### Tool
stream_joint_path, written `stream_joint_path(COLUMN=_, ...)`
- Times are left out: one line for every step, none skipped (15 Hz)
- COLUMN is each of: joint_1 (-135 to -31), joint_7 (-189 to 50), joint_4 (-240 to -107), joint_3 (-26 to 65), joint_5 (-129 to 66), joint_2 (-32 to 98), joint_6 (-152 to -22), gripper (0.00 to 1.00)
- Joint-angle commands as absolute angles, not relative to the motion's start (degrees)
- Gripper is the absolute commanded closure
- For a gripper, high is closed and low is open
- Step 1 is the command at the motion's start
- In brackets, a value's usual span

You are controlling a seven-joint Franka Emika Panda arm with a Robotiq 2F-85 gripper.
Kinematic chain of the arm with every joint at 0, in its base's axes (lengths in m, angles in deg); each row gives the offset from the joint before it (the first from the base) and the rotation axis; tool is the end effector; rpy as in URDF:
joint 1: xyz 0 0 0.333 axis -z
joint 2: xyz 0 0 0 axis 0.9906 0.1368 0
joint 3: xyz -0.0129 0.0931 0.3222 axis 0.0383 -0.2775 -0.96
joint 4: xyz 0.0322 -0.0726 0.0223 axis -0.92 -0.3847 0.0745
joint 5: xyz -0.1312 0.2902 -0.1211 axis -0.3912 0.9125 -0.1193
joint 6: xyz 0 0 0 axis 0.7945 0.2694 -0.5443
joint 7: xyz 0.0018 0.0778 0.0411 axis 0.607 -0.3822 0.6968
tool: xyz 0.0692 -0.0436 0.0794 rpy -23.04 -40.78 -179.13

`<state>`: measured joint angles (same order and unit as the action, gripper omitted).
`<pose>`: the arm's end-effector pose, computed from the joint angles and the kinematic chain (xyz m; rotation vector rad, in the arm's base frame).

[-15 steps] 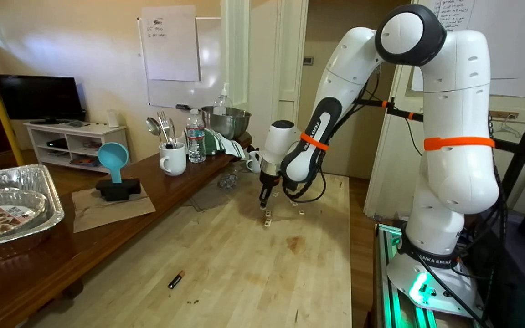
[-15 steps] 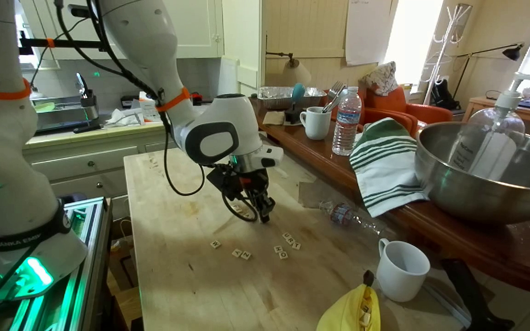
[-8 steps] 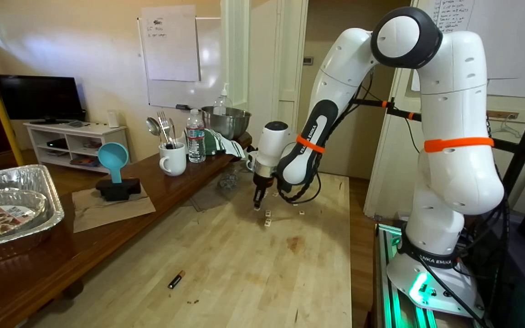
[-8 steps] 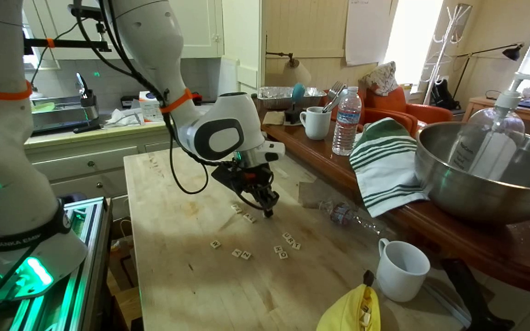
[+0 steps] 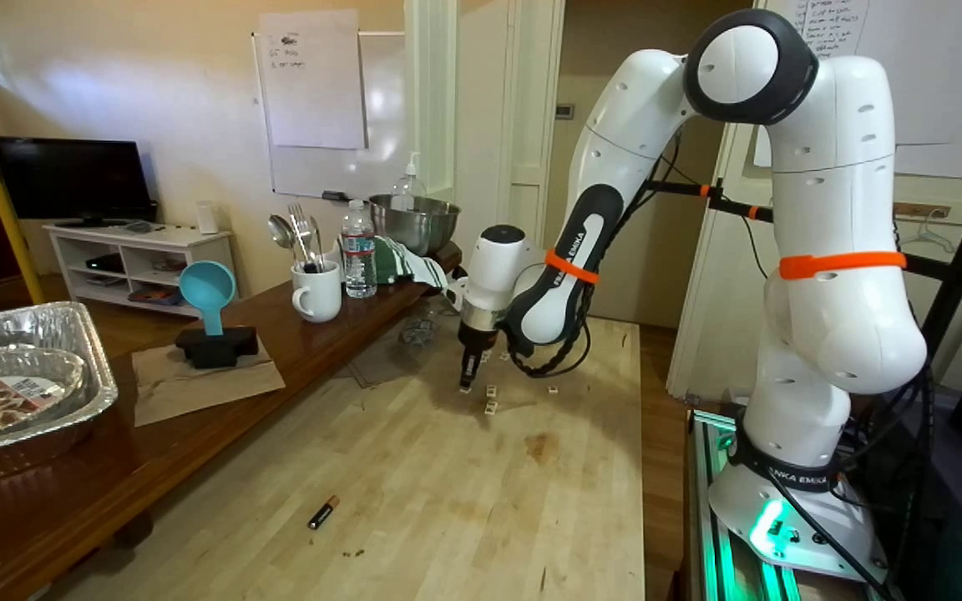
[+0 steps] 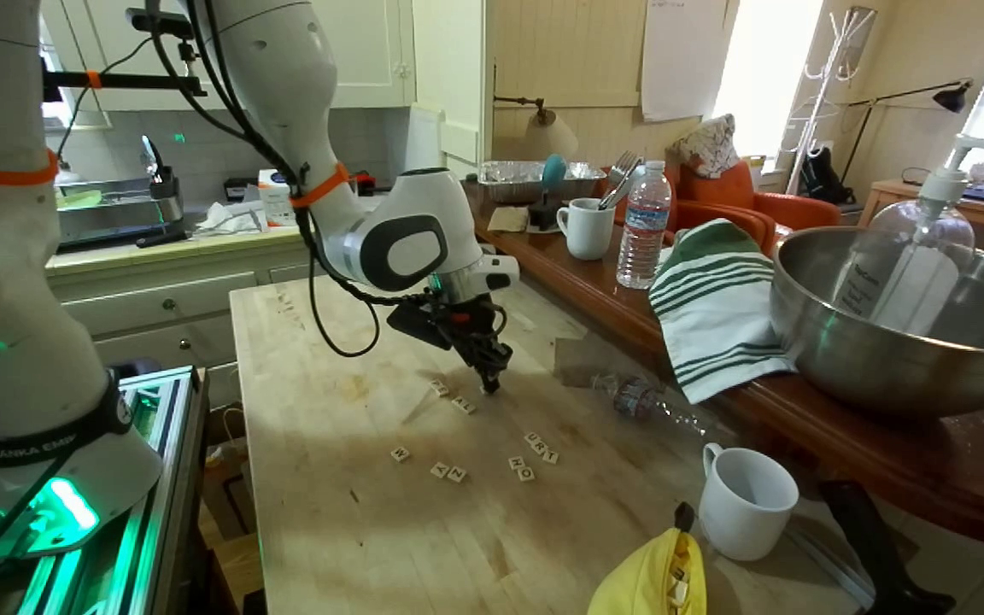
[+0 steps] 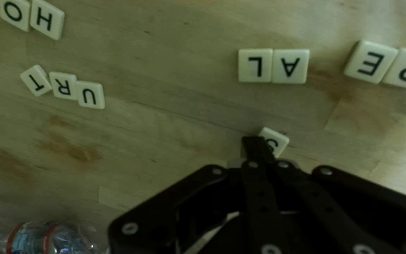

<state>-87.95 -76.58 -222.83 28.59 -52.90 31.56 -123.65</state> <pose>0.4817 -0.0331 0.2743 2.8868 0.5000 0.3390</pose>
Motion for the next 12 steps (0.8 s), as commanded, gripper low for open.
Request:
stream_joint_path(joint_1=-88.9, joint_7=-78.3, joint_4=-226.2, joint_3=28.2, joint_5=-55.1, joint_2=32.2, joint_6=-125.9, gripper=1.0)
stream_joint_path(joint_1=-89.0, joint_7=-79.2, joint_4=-227.0, joint_3=27.9, joint_5=-55.4, joint_2=31.7, joint_6=-126.1, gripper=1.0)
stream_joint_path(joint_1=-89.3, joint_7=-79.7, joint_4=-227.7, joint_3=28.2, joint_5=-56.2, joint_2=31.2, joint_6=-126.3, gripper=1.0)
stream_joint_path(joint_1=-89.8, joint_7=-79.8, joint_4=-228.4, joint_3=28.7, joint_5=-57.3, joint_2=30.8, joint_6=-126.7, gripper=1.0)
stream_joint_path(joint_1=-90.0, joint_7=-80.2, joint_4=-229.2, joint_3=29.0, joint_5=-58.2, joint_2=30.3, joint_6=-127.2, gripper=1.0)
stream_joint_path(joint_1=-90.1, joint_7=-80.3, joint_4=-229.9, joint_3=29.2, joint_5=-59.0, joint_2=29.9, joint_6=-127.6, gripper=1.0)
stream_joint_path(joint_1=-90.2, joint_7=-80.3, joint_4=-230.7, joint_3=29.6, joint_5=-60.0, joint_2=29.4, joint_6=-128.2, gripper=1.0)
stream_joint_path(joint_1=-90.5, joint_7=-79.8, joint_4=-231.1, joint_3=30.4, joint_5=-61.3, joint_2=29.1, joint_6=-128.6, gripper=1.0)
stream_joint_path(joint_1=-90.8, joint_7=-79.3, joint_4=-231.2, joint_3=31.2, joint_5=-62.5, joint_2=29.0, joint_6=-128.7, gripper=1.0)
stream_joint_path(joint_1=-91.2, joint_7=-78.9, joint_4=-231.3, joint_3=32.0, joint_5=-63.7, joint_2=28.9, joint_6=-129.0, gripper=1.0)
stream_joint_path(joint_1=-91.8, joint_7=-78.1, joint_4=-231.1, joint_3=33.2, joint_5=-64.9, joint_2=29.0, joint_6=-129.0, gripper=1.0)
stream_joint_path(joint_1=-92.4, joint_7=-77.4, joint_4=-230.8, joint_3=34.2, joint_5=-65.9, joint_2=29.1, joint_6=-129.0, gripper=1.0)
